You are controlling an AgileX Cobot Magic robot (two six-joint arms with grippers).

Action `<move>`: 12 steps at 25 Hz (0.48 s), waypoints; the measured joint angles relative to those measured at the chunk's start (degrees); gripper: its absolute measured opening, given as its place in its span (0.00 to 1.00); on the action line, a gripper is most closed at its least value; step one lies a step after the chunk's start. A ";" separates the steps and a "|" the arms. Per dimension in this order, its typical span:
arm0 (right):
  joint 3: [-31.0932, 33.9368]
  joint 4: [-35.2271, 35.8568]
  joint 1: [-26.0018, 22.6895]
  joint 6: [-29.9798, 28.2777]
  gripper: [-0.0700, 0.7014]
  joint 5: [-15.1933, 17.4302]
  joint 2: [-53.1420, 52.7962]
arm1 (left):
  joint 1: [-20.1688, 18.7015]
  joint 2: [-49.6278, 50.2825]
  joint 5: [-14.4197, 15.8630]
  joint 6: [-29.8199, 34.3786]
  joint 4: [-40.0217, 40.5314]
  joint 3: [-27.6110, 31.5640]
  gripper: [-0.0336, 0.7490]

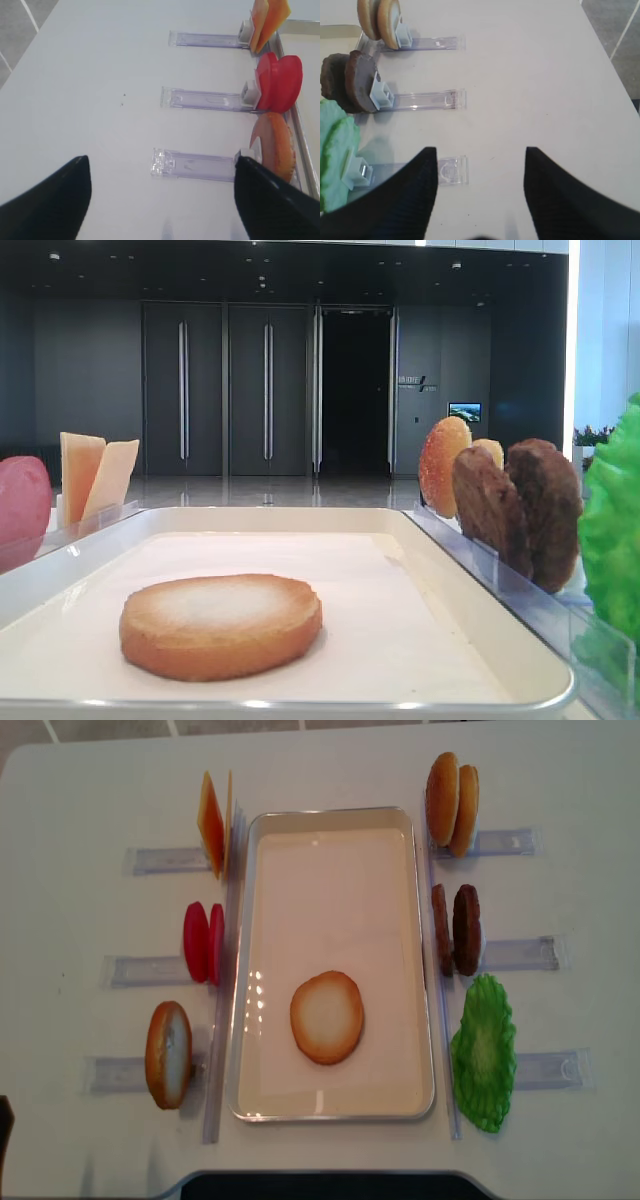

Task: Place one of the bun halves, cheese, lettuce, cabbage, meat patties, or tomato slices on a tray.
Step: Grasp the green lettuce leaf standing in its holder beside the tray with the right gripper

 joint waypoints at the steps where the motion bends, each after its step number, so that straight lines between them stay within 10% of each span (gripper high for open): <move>1: 0.00 0.00 0.00 0.00 0.61 0.00 0.00 | 0.00 0.00 0.00 0.00 0.00 0.00 0.93; 12: 0.00 0.00 0.00 0.00 0.61 0.00 0.00 | 0.00 0.00 0.00 0.00 0.00 0.00 0.93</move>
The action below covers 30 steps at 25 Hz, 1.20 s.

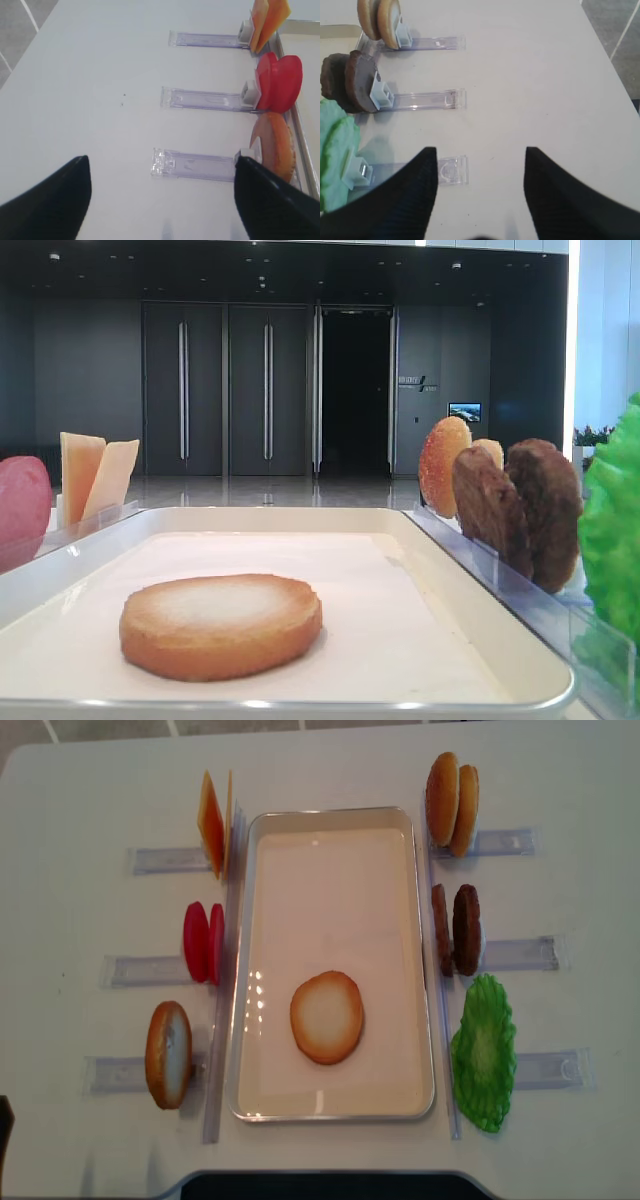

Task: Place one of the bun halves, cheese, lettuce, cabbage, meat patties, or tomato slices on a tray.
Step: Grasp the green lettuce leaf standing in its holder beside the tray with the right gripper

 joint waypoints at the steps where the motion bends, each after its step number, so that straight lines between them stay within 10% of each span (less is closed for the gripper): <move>1: 0.00 0.00 0.00 0.00 0.61 0.00 0.00 | 0.00 0.00 0.00 0.00 0.00 0.00 0.93; 19: 0.00 0.14 0.06 0.00 0.61 0.00 0.54 | 0.00 0.00 0.00 0.00 0.00 0.00 0.93; 30: -3.42 1.85 0.06 0.00 0.61 3.36 19.83 | 0.00 0.00 0.00 0.00 0.00 0.00 0.93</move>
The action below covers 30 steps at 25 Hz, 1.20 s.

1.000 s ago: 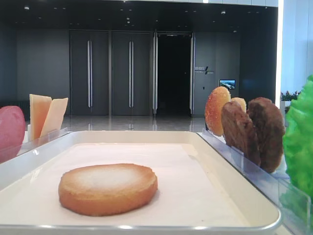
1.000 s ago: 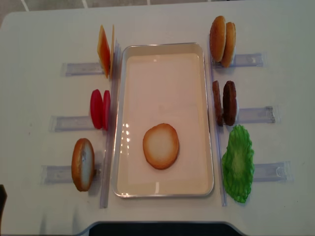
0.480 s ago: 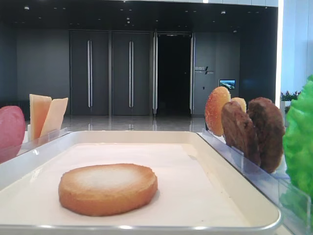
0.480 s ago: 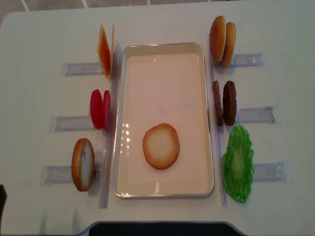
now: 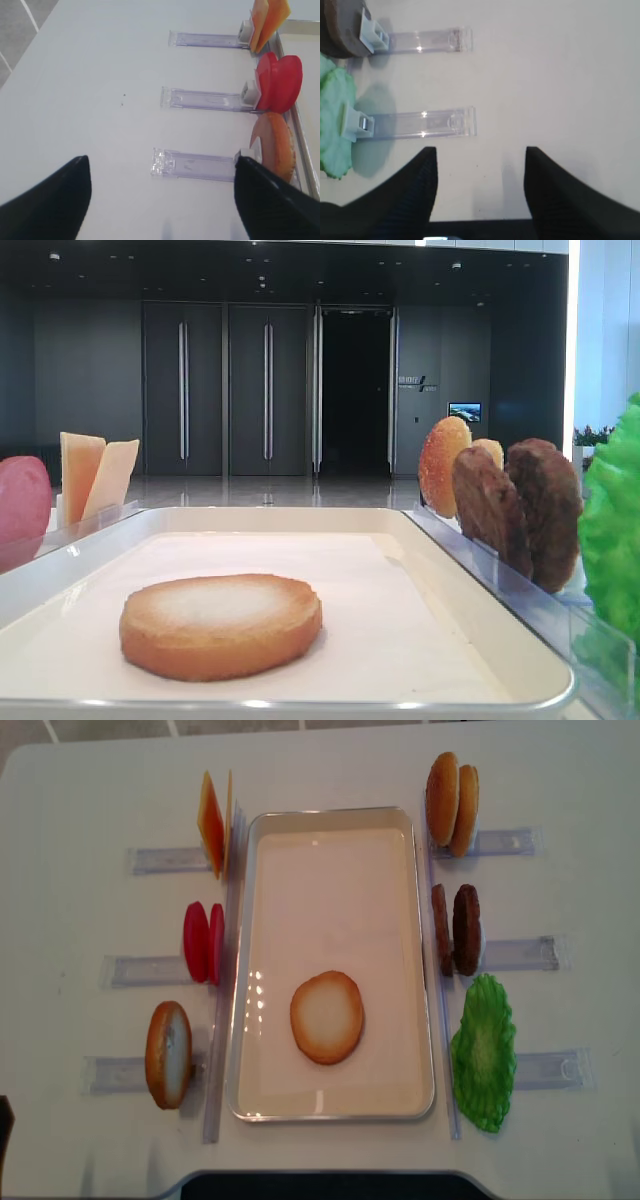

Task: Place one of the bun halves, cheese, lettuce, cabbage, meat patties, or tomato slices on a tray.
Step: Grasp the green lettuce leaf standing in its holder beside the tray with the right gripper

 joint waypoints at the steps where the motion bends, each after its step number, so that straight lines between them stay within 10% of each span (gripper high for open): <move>1: -1.02 0.00 0.00 0.00 0.61 0.63 2.23 | 0.00 0.00 0.00 0.00 0.00 0.00 0.93; 21: -21.15 1.84 0.53 0.39 0.61 1.37 43.14 | 0.00 0.00 0.00 0.00 0.00 0.00 0.93; 30: -21.77 2.75 13.82 18.21 0.61 1.44 43.31 | 0.00 0.00 0.00 0.00 0.00 0.00 0.93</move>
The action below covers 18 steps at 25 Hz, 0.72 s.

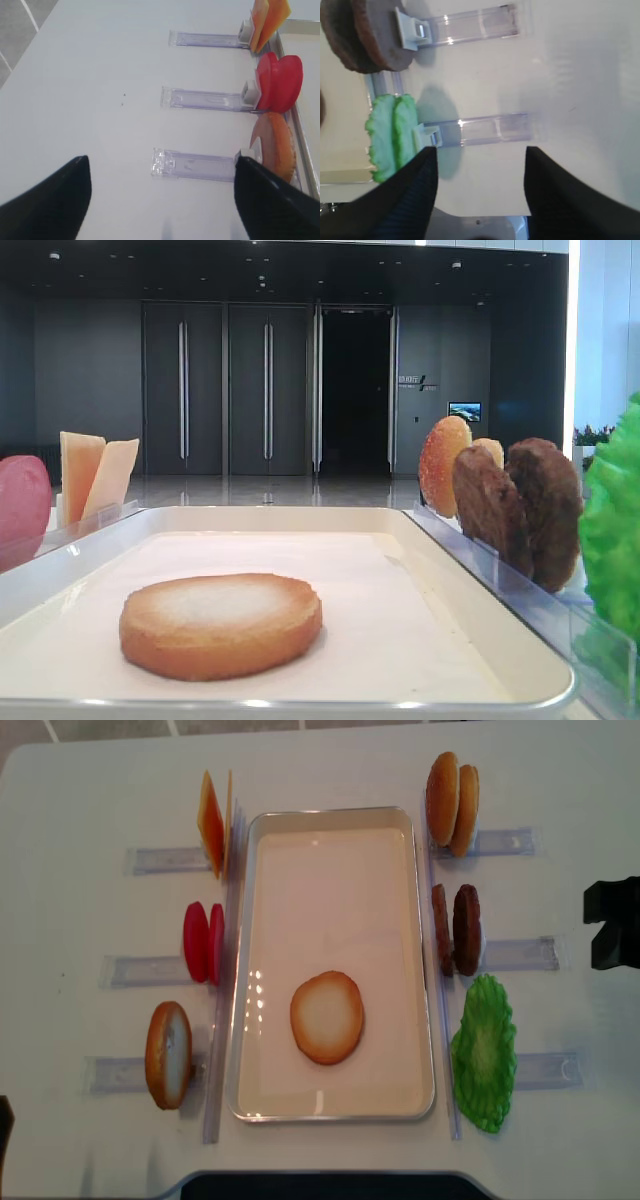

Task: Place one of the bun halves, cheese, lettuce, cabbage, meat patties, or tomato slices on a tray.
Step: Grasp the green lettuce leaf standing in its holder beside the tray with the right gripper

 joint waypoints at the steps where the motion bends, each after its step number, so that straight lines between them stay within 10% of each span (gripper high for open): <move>1: 0.00 0.00 2.30 2.16 0.61 0.00 0.00 | 0.00 0.00 0.00 0.00 0.00 0.00 0.93; 11: 0.00 0.05 23.35 16.46 0.61 -0.07 0.07 | 0.00 0.00 0.00 0.00 0.00 0.00 0.93; 18: 0.00 -1.85 27.21 17.61 0.61 -2.86 3.56 | 0.00 0.00 0.00 0.00 0.00 0.00 0.93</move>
